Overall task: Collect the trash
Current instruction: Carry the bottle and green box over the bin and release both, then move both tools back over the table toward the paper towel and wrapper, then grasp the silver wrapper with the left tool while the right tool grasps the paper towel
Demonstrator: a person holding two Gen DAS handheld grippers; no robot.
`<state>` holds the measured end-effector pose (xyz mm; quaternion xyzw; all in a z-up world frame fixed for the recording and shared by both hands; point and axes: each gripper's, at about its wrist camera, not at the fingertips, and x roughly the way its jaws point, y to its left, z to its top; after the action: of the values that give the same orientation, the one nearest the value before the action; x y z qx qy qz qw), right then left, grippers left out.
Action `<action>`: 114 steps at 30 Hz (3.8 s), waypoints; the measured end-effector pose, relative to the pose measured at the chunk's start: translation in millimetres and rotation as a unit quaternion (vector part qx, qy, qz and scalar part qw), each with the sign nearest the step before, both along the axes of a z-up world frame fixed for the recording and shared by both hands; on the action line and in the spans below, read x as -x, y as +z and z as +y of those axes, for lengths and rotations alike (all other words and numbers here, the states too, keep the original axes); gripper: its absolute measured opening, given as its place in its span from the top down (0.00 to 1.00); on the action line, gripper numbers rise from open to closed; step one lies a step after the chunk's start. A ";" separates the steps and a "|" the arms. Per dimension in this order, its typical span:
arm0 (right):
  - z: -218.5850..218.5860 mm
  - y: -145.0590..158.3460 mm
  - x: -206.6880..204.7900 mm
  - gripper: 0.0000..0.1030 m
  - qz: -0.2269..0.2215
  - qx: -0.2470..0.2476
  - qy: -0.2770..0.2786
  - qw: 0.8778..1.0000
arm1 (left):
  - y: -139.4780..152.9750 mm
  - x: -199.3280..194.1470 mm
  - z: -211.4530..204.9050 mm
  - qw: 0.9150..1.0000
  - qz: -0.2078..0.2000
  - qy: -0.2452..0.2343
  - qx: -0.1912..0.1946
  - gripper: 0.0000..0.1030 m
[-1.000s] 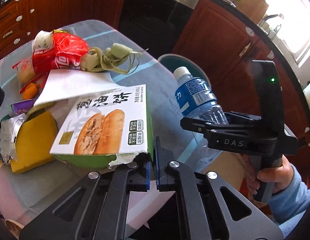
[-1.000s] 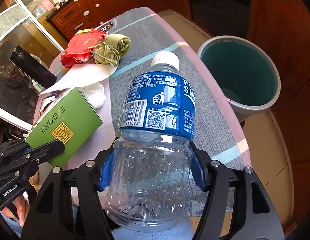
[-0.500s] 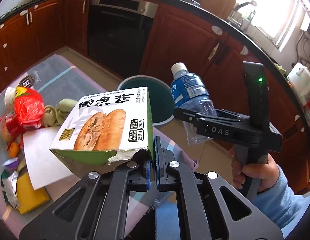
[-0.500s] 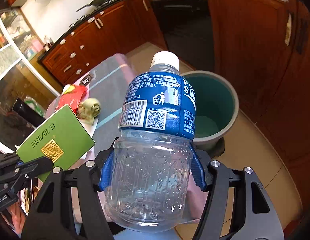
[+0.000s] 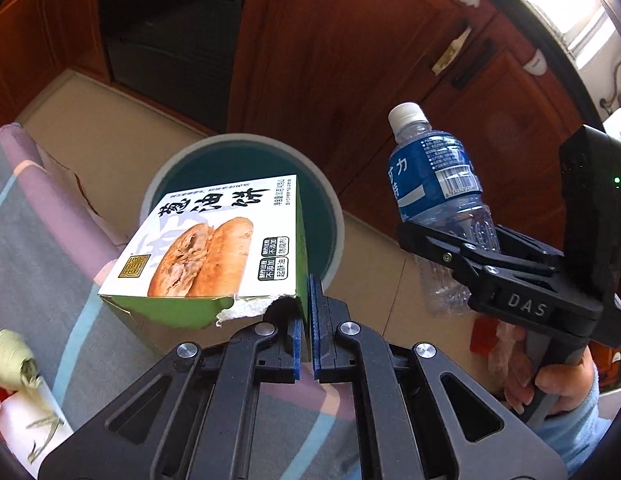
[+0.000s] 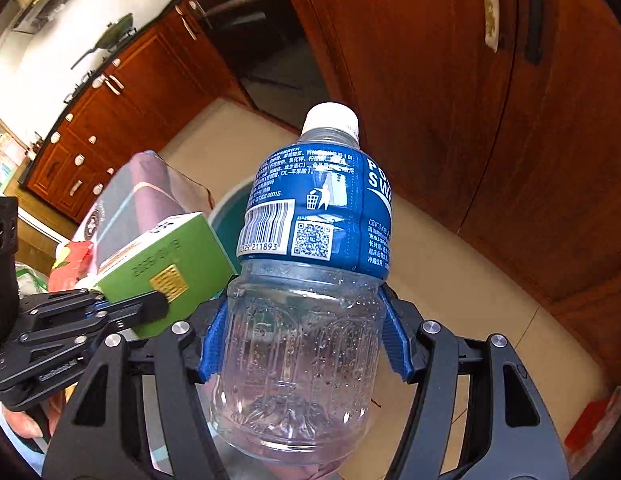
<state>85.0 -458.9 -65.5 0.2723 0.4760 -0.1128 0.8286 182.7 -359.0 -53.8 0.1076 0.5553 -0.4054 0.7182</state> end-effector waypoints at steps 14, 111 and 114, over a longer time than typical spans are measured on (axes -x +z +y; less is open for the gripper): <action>-1.8 -59.5 -47.1 0.41 0.066 -0.020 0.026 0.997 | -55.2 -32.4 13.5 0.998 0.029 0.038 -0.028 0.48; 377.8 -47.4 -139.0 0.11 0.108 0.039 0.279 0.953 | -26.3 45.2 491.4 0.934 -0.060 0.351 -0.032 0.51; 364.7 -48.0 -128.6 0.11 0.108 0.037 0.280 0.953 | -21.8 47.1 491.9 0.933 -0.062 0.353 -0.028 0.59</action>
<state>213.6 -94.3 -113.5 0.0838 0.6153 0.0778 0.7800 135.6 132.9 -75.6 -0.0505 0.5230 -0.1028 0.8446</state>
